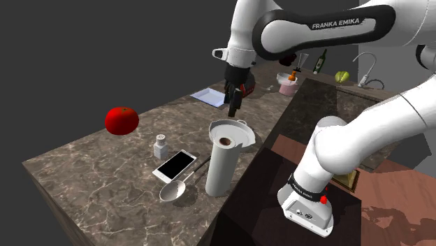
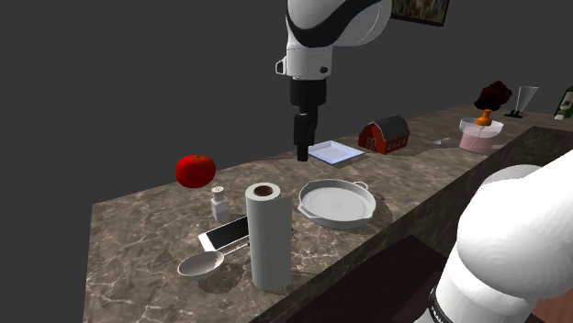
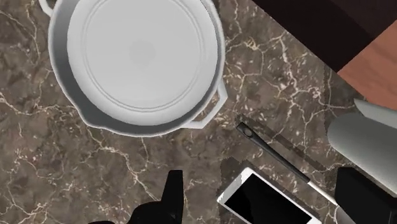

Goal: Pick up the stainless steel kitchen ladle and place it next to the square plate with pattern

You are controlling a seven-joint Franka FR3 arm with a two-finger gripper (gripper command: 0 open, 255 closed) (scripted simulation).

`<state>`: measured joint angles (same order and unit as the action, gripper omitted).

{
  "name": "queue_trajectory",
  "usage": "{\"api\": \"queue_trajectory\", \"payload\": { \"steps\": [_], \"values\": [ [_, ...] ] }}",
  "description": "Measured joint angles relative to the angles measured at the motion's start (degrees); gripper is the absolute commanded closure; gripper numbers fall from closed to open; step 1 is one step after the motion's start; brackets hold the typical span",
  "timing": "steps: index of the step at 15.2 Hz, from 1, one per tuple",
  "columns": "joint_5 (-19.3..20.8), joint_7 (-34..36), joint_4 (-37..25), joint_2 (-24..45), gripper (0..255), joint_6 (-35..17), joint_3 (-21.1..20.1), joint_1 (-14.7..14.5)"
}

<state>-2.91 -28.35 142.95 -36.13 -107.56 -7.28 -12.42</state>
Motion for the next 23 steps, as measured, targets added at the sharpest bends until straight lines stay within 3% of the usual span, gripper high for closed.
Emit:
{"api": "queue_trajectory", "payload": {
  "steps": [15, 18, 23],
  "values": [
    [0.2, -22.2, 6.8, 17.7, 0, -29.2, -6.5, -13.5],
    [1.0, -25.6, 7.6, 21.6, 0, -34.6, -7.8, -15.3],
    [2.4, -25.3, 8.3, 25.6, 0, -39.4, -8.6, -15.1]
  ]
}}
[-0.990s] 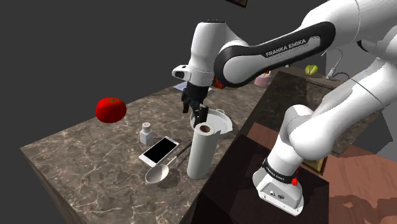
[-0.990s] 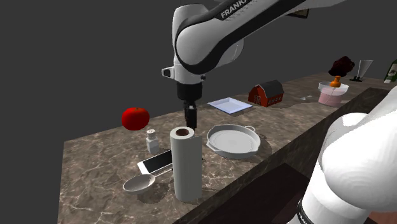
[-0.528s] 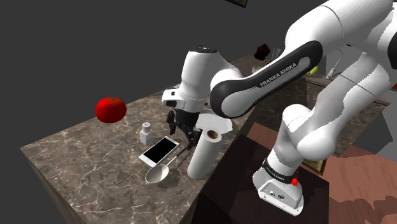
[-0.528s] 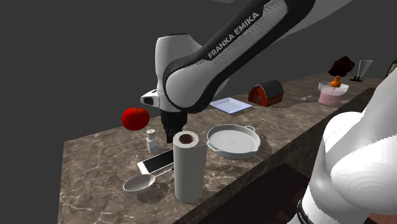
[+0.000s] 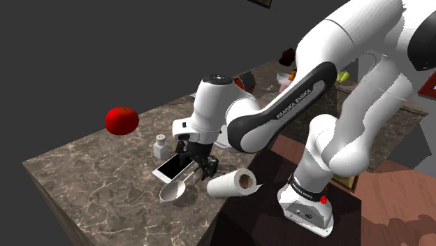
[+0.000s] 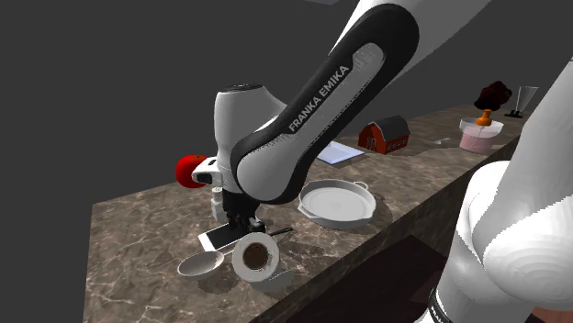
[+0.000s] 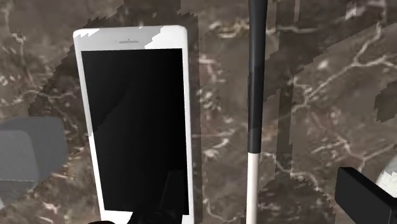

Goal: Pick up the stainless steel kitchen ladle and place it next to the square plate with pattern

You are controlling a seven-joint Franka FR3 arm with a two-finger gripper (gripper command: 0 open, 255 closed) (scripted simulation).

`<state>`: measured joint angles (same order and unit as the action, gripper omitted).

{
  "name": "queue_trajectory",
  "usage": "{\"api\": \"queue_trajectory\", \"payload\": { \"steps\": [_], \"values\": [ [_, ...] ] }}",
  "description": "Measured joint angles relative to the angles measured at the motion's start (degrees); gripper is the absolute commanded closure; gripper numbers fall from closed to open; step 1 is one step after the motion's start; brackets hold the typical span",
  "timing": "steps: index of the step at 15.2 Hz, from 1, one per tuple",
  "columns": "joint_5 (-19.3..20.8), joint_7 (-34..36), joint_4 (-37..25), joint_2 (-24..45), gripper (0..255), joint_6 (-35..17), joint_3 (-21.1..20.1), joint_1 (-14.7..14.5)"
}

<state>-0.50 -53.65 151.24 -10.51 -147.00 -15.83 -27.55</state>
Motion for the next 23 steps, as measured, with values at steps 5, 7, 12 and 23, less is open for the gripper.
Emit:
{"api": "queue_trajectory", "payload": {
  "steps": [5, 7, 12, 23],
  "values": [
    [1.3, 0.9, 0.5, 2.8, 0, -3.2, -0.2, 0.5],
    [1.4, 0.9, 0.5, 2.9, 0, -3.3, -0.3, 0.5],
    [1.4, 0.9, 0.5, 2.9, 255, -3.4, -0.3, 0.5],
    [0.7, 0.2, -0.1, 1.5, 255, -1.4, 0.0, 0.4]
  ]
}}
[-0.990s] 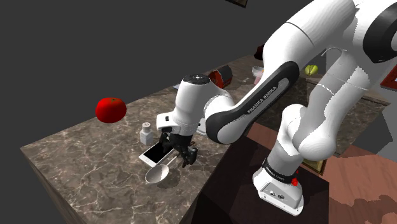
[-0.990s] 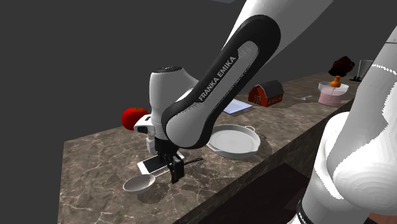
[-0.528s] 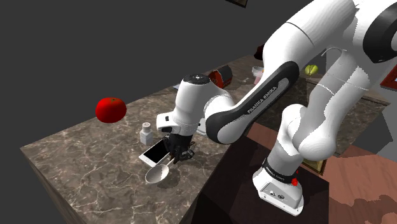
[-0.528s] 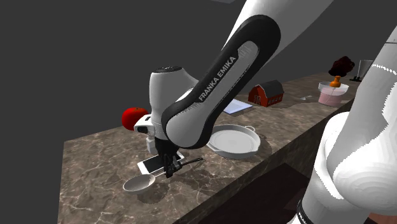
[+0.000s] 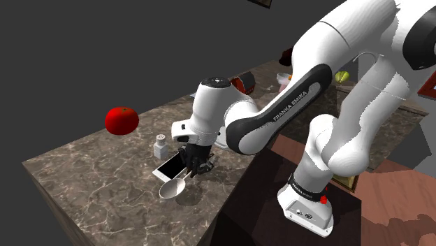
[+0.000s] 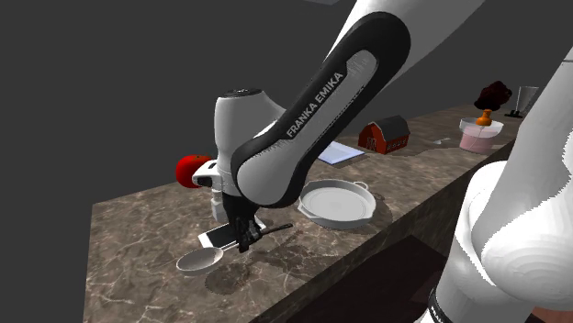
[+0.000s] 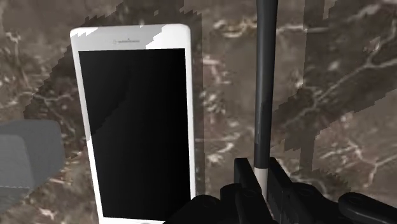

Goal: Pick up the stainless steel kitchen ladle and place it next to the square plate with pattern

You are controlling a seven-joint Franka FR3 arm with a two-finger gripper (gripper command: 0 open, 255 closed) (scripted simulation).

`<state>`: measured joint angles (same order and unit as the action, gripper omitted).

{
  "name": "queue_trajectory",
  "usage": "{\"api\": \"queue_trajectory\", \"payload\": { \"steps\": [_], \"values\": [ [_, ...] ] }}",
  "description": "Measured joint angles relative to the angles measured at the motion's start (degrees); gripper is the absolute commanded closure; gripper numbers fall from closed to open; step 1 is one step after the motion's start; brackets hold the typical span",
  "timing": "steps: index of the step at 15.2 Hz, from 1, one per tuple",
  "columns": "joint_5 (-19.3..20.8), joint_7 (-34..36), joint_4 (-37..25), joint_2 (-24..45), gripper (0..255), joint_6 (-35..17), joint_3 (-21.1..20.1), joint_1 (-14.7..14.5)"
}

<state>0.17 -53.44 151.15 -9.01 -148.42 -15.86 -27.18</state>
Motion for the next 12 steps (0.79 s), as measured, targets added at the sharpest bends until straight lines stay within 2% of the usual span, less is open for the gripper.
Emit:
{"api": "queue_trajectory", "payload": {
  "steps": [12],
  "values": [
    [-2.7, -2.4, -3.4, -7.7, 255, 10.9, 1.2, -1.0]
  ]
}}
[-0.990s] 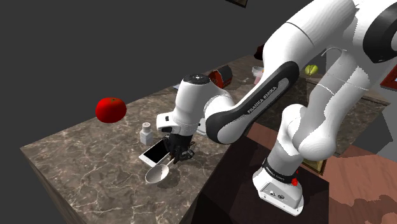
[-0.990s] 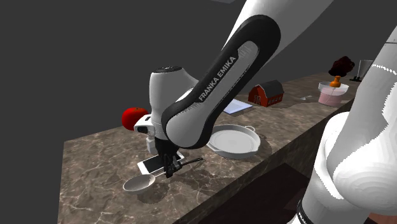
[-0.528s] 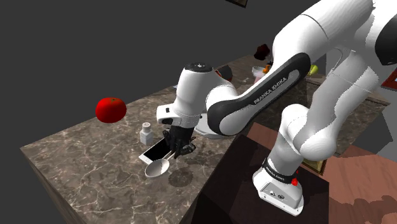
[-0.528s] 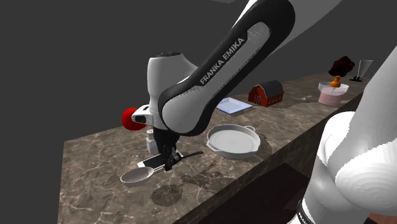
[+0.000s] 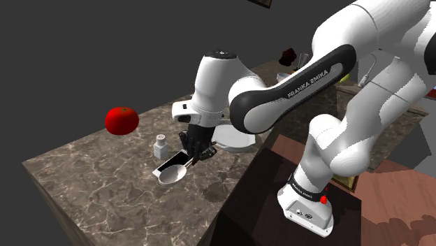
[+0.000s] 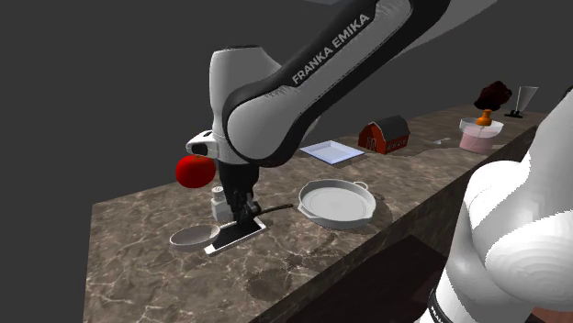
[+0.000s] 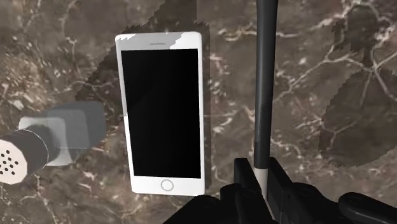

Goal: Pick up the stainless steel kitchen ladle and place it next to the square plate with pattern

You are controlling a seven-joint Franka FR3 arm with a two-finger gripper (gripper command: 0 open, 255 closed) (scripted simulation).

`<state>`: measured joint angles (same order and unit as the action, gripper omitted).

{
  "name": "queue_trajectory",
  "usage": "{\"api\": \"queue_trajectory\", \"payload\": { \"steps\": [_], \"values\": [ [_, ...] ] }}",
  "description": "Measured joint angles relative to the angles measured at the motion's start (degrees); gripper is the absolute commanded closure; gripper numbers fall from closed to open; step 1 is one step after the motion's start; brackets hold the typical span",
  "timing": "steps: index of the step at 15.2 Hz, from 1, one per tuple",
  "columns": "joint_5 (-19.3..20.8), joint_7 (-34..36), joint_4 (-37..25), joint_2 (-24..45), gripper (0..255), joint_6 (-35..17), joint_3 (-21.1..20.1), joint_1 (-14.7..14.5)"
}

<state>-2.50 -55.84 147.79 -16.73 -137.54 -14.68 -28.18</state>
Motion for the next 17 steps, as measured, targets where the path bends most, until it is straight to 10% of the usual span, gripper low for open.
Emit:
{"api": "queue_trajectory", "payload": {
  "steps": [17],
  "values": [
    [2.1, -14.5, -8.3, 3.2, 255, 5.2, 10.2, 6.1]
  ]
}}
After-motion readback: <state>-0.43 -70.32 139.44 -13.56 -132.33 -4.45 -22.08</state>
